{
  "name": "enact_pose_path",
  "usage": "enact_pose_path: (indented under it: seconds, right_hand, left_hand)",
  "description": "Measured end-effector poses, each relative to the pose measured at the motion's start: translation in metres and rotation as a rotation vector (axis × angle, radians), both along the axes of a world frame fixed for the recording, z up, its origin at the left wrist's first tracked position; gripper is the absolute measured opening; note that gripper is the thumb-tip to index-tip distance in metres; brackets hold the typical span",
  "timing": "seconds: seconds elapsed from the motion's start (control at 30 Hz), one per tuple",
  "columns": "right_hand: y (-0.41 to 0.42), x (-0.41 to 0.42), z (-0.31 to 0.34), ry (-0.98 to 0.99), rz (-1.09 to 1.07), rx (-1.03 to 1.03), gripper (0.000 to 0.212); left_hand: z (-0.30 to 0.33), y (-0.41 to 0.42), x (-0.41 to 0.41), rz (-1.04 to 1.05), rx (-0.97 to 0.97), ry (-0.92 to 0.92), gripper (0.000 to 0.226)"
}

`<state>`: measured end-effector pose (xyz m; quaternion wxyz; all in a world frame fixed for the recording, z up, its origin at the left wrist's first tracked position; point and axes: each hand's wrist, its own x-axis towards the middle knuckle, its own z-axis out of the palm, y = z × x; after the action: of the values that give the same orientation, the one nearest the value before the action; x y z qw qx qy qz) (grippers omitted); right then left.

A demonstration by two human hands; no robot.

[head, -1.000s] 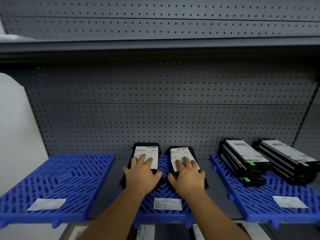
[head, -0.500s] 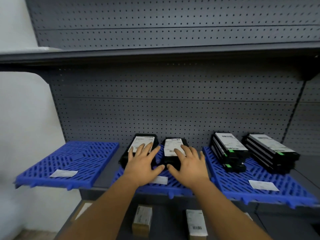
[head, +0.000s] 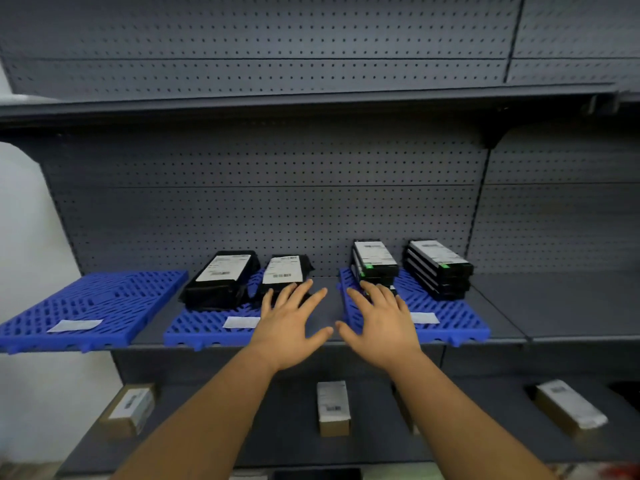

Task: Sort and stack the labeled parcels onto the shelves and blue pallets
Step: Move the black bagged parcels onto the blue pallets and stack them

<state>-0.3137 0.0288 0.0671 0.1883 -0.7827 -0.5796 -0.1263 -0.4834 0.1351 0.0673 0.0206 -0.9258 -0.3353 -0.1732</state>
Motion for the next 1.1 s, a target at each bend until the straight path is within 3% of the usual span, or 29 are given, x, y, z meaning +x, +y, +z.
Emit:
enact_pose_path:
  seconds: [0.67,1.1]
  right_hand:
    - [-0.157,0.179,0.002,-0.038,-0.584,0.035,0.071]
    - [-0.249,0.334,0.0,-0.037,-0.569,0.024,0.07]
  left_hand:
    - [0.002,-0.079,0.268,-0.577,-0.04,-0.056,0.07]
    - [0.006,-0.165,0.431,-0.621,-0.04,0.006,0.07]
